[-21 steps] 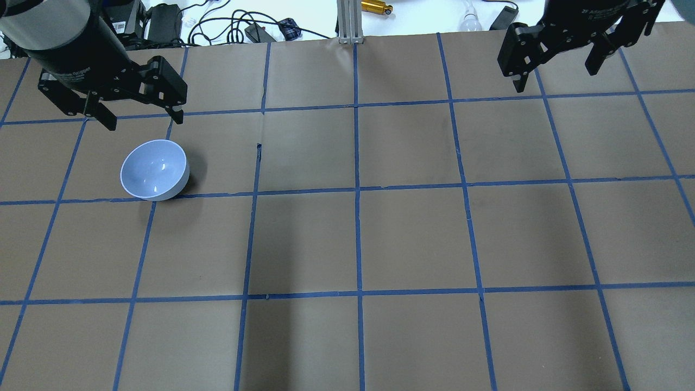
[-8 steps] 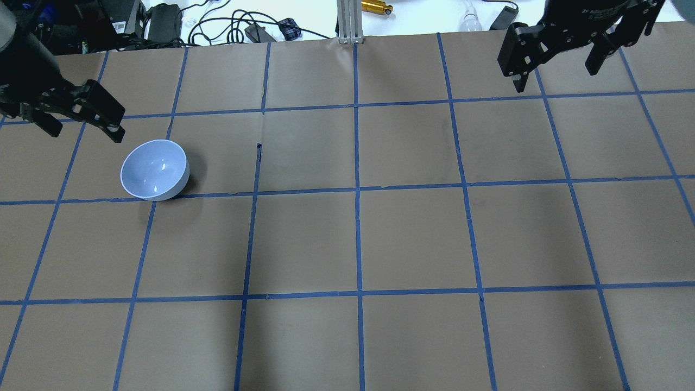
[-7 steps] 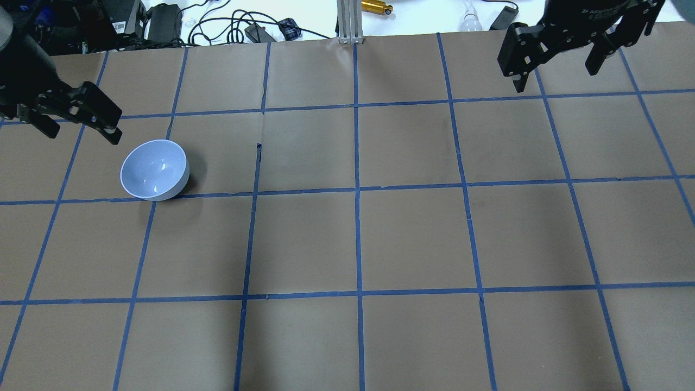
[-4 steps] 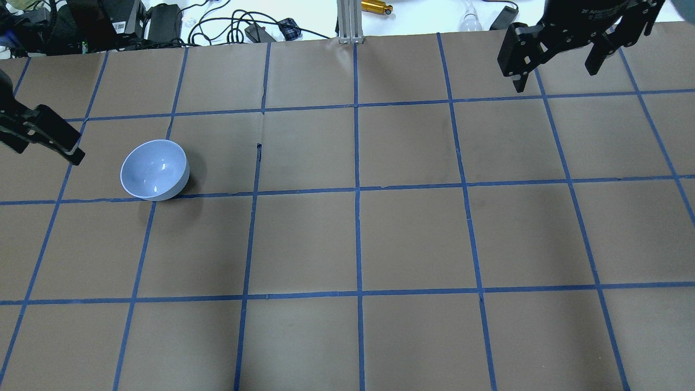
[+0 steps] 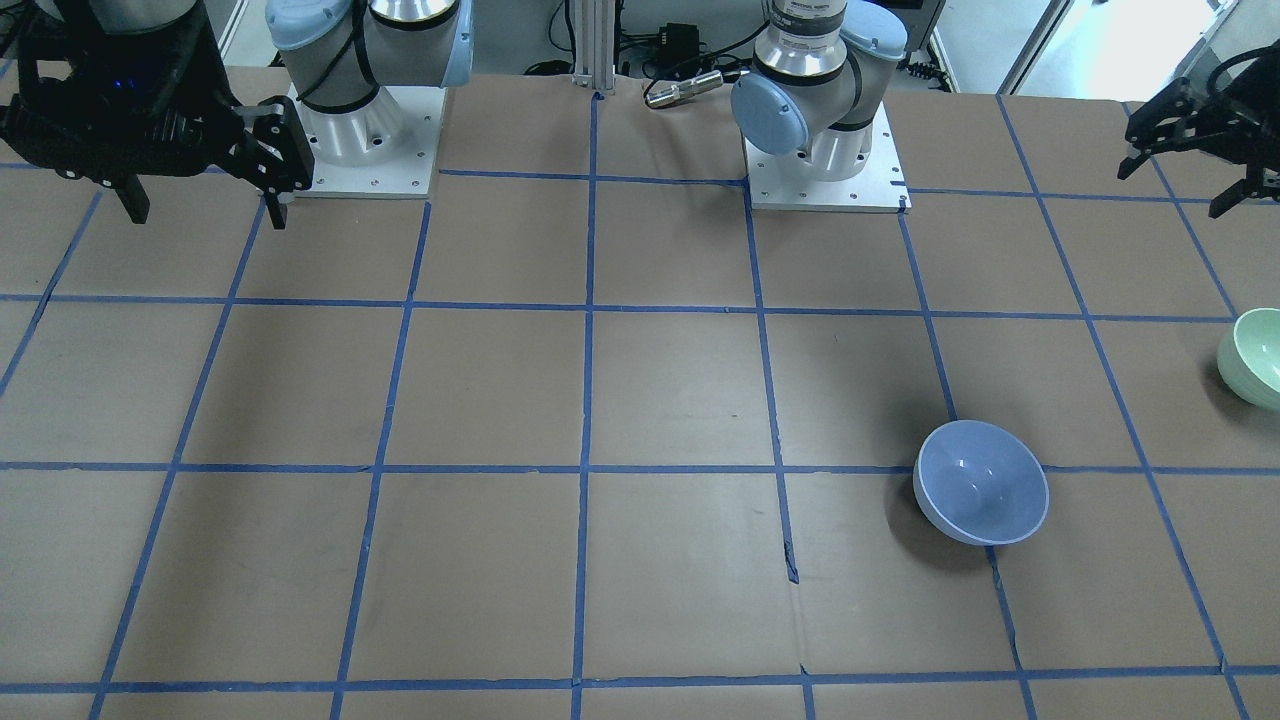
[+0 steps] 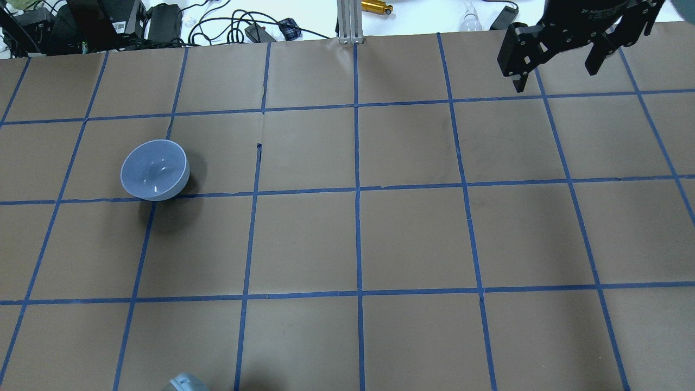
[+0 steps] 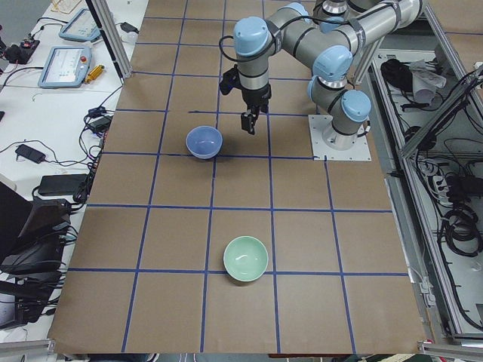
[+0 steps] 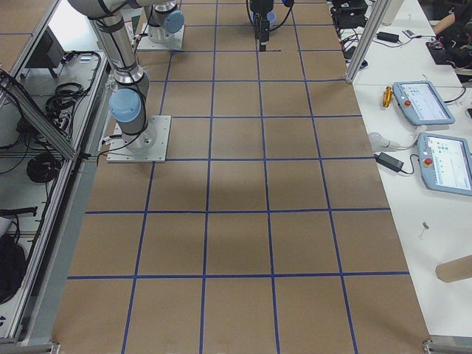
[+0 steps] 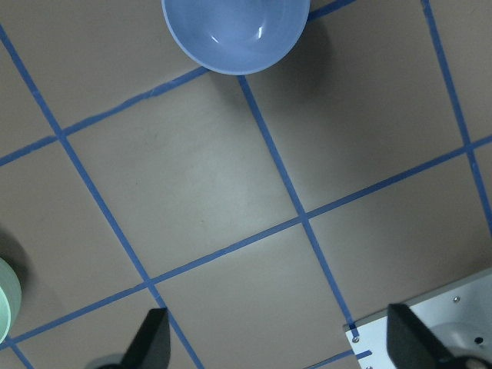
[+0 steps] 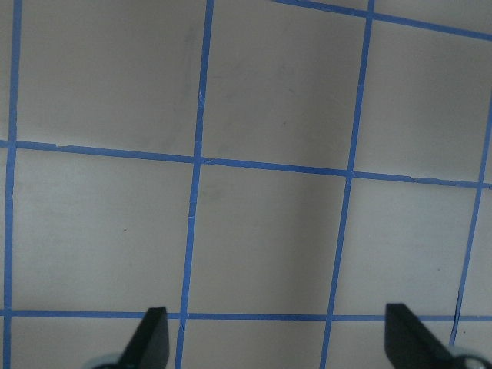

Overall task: Stack green bowl on blue bowl
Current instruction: 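Swing the left gripper down toward the pale green bowl near the robot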

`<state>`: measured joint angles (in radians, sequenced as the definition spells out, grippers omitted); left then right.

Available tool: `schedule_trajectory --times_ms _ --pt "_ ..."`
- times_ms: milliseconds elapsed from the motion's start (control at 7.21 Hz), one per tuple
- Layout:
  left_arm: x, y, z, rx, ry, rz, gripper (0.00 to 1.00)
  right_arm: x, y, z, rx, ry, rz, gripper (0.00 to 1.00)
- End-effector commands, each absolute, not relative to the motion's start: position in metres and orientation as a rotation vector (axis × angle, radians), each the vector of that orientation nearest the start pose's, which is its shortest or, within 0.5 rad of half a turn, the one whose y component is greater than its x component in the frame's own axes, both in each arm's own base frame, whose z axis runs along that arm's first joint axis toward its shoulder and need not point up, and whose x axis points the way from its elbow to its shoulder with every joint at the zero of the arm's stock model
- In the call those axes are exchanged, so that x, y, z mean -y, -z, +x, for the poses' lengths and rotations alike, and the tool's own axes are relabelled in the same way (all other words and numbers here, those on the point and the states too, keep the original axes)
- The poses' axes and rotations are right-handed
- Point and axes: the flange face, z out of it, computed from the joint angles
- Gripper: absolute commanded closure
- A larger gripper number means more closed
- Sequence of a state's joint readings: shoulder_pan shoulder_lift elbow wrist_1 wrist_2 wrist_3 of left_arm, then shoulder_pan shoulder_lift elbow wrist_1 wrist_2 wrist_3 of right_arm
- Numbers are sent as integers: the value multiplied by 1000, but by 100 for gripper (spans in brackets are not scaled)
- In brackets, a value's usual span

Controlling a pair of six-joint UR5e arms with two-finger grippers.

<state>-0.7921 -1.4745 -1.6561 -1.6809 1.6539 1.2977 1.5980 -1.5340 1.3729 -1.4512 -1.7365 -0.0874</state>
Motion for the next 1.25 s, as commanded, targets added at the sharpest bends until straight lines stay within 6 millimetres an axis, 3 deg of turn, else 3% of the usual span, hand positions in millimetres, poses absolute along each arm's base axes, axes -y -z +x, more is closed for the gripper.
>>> schedule_trajectory --times_ms 0,277,416,693,1109 --pt "372 -465 286 -2968 -157 1145 0 503 -556 130 -3303 60 -182 0" --pt "336 -429 334 -2845 -109 1296 0 503 -556 130 -3303 60 -182 0" --pt "321 -412 348 -2800 -102 1353 0 503 -556 131 -3303 60 -184 0" --pt "308 -394 376 -2664 53 1631 0 503 -556 131 -3303 60 -184 0" --pt "285 -357 442 -2555 51 1732 0 503 -556 131 -3303 60 -184 0"
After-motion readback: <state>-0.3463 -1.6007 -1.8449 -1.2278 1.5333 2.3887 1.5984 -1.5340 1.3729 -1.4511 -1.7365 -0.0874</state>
